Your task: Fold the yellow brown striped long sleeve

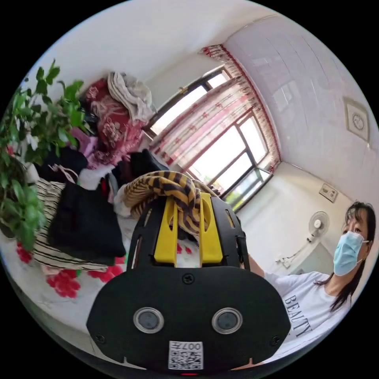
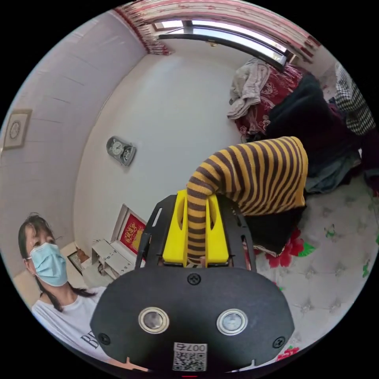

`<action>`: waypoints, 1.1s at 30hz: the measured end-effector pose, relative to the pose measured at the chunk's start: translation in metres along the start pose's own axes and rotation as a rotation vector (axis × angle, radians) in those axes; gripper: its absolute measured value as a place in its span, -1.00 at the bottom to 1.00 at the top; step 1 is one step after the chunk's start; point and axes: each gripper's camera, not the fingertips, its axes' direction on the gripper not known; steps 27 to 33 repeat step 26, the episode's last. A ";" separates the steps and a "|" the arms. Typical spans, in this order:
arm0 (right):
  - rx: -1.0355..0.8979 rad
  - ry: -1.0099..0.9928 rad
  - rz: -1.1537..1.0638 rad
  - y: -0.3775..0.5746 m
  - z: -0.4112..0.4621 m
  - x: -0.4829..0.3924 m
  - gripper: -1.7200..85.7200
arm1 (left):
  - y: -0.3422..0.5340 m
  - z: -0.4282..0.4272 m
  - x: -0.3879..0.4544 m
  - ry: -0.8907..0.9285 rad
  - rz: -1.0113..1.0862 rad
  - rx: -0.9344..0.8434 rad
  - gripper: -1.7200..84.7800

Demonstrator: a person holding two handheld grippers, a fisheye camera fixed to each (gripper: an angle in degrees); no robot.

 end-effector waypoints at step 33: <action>-0.516 0.965 0.267 0.366 -0.144 0.064 -0.89 | 0.537 0.301 -0.021 -0.497 0.208 -0.917 -0.75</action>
